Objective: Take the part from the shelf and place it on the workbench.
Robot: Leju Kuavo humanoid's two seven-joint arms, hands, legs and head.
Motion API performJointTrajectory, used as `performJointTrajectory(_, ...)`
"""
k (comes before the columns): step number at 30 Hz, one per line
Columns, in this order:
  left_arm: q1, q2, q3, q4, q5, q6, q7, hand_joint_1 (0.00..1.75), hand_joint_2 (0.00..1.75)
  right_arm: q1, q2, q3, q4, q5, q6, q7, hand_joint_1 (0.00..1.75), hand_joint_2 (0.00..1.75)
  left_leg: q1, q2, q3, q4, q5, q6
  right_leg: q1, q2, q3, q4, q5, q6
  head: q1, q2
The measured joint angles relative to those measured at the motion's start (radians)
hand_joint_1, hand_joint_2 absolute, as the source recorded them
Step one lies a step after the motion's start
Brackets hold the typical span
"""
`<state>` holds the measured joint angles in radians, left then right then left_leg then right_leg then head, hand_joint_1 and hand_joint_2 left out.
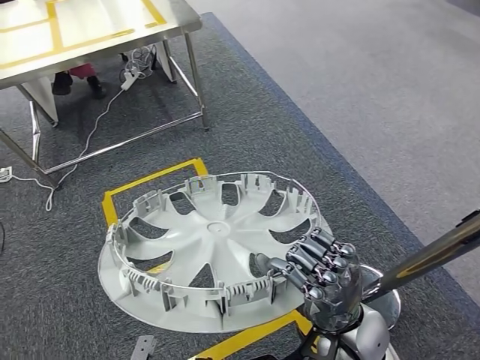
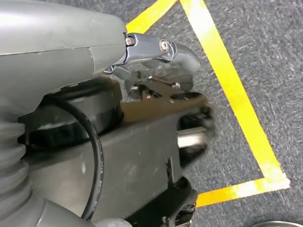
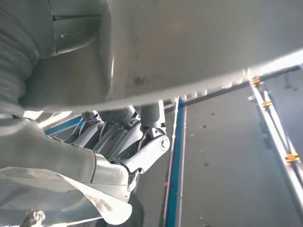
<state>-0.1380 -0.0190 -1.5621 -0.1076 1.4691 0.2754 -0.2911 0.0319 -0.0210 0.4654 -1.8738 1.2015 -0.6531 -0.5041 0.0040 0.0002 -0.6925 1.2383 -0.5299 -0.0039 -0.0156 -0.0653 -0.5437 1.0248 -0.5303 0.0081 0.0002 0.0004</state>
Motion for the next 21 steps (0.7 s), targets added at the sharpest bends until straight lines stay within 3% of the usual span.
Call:
performJointTrajectory(2,-0.001,0.002,0.000,0.000,0.000,0.000,0.000,0.00,1.75,-0.001,0.000,0.000,0.000,0.001,0.000,0.002,1.75,1.75,-0.012,0.046,0.065,-0.128,0.051,0.016,0.005,-0.022,0.008,0.000,-0.007,0.003,0.001,0.000)
performJointTrajectory(4,-0.004,0.003,0.000,0.000,0.000,0.000,-0.002,0.00,1.75,0.000,0.000,-0.001,0.000,0.002,0.000,0.005,1.75,1.75,-0.026,0.079,0.089,-0.185,0.053,0.029,0.010,-0.045,0.010,-0.001,-0.011,0.011,0.001,0.000)
performJointTrajectory(6,-0.002,0.004,0.000,0.000,0.000,0.000,-0.002,0.00,1.75,0.000,0.000,-0.001,-0.002,0.002,0.000,0.007,1.75,1.75,-0.025,0.061,0.090,-0.199,0.052,0.036,0.012,-0.064,0.012,-0.003,-0.015,0.021,-0.001,0.000)
performJointTrajectory(8,0.002,0.004,0.000,0.000,0.000,0.000,-0.002,0.00,1.75,-0.001,0.000,-0.002,-0.005,0.002,0.000,0.009,1.75,1.75,-0.017,0.036,0.095,-0.211,0.058,0.045,0.009,-0.027,0.003,0.022,-0.038,0.029,0.000,0.000)
performJointTrajectory(10,0.000,0.003,0.000,0.000,0.000,0.000,-0.002,0.00,1.75,-0.001,0.000,-0.003,-0.008,0.001,0.000,0.010,1.75,1.75,-0.012,0.012,0.098,-0.216,0.062,0.052,0.005,0.038,-0.045,0.123,-0.091,0.034,0.003,0.000)
performJointTrajectory(12,-0.002,0.001,0.000,0.000,0.000,0.000,-0.002,0.00,1.75,0.000,0.000,-0.004,-0.009,0.000,0.000,0.010,1.75,1.75,-0.011,-0.016,0.097,-0.216,0.062,0.053,0.004,0.061,-0.111,0.244,-0.131,0.039,0.006,0.000)
performJointTrajectory(13,-0.001,0.000,0.000,0.000,0.000,0.000,-0.002,0.00,1.75,0.001,0.000,-0.004,-0.009,0.000,0.000,0.010,1.75,1.75,-0.011,-0.030,0.098,-0.216,0.062,0.053,0.003,0.063,-0.129,0.268,-0.126,0.041,0.006,0.000)
performJointTrajectory(14,0.000,0.000,0.000,0.000,0.000,0.000,-0.002,0.00,1.75,0.001,0.000,-0.004,-0.009,-0.001,0.000,0.010,1.75,1.75,-0.010,-0.045,0.100,-0.215,0.062,0.053,0.002,0.065,-0.128,0.253,-0.101,0.042,0.006,0.000)
performJointTrajectory(15,0.000,0.000,0.000,0.000,0.000,0.000,-0.002,0.00,1.75,0.001,0.000,-0.004,-0.009,-0.001,0.000,0.010,1.75,1.75,-0.009,-0.060,0.102,-0.214,0.061,0.052,0.000,0.071,-0.110,0.202,-0.061,0.043,0.006,0.000)
performJointTrajectory(17,-0.001,-0.001,0.000,0.000,0.000,0.000,-0.002,0.00,1.75,0.002,0.000,-0.005,-0.009,-0.005,0.000,0.010,1.75,1.75,-0.008,-0.087,0.101,-0.207,0.058,0.045,-0.008,0.114,-0.056,0.074,0.002,0.044,0.006,0.000)
performJointTrajectory(19,-0.002,-0.001,0.000,0.000,0.000,0.000,-0.002,0.00,1.75,0.002,0.000,-0.005,-0.010,-0.011,0.000,0.013,1.75,1.75,-0.007,-0.107,0.091,-0.201,0.058,0.035,-0.012,0.151,-0.027,0.012,0.013,0.035,0.006,0.000)
performJointTrajectory(21,0.000,-0.001,0.000,0.000,0.003,0.000,-0.002,0.00,1.75,0.001,0.000,-0.004,-0.011,-0.013,0.000,0.016,1.75,1.75,-0.005,-0.119,0.084,-0.199,0.061,0.030,-0.011,0.150,-0.022,0.005,0.010,0.024,0.006,0.000)
